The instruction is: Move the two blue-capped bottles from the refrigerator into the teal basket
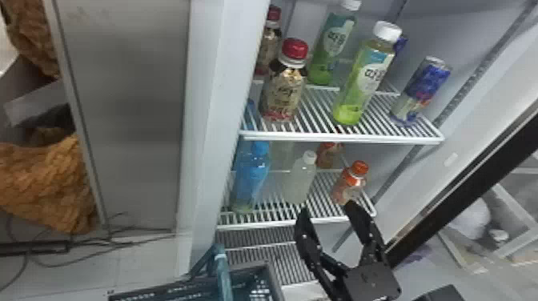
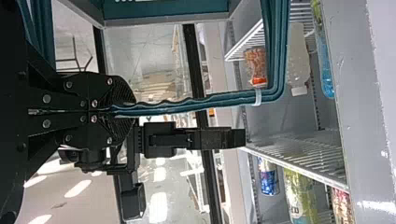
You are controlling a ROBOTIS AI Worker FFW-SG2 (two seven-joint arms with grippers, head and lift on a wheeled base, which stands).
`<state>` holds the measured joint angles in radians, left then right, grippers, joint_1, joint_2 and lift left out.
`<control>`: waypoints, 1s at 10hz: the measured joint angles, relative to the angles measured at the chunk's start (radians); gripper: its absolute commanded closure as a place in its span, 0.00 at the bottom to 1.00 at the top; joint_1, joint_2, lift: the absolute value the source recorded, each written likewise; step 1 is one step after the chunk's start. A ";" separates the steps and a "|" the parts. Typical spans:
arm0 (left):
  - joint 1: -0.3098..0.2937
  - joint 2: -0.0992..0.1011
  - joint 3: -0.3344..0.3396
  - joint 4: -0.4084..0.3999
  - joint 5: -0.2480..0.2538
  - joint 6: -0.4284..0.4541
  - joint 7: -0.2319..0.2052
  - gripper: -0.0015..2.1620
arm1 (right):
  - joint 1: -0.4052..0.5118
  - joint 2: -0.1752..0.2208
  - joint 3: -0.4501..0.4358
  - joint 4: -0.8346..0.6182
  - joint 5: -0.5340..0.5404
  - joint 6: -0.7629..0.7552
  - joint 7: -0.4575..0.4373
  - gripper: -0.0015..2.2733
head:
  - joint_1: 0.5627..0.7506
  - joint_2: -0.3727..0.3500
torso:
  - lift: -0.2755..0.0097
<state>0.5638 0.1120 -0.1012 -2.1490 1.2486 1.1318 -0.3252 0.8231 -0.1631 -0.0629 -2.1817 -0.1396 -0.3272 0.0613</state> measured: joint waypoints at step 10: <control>-0.002 0.000 0.000 0.000 0.007 0.000 0.000 0.54 | -0.064 -0.008 0.011 0.073 0.003 0.000 0.049 0.08 | 0.70 0.03 | 0.39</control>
<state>0.5618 0.1120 -0.1013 -2.1495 1.2552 1.1314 -0.3251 0.7596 -0.1709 -0.0521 -2.1089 -0.1370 -0.3273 0.1105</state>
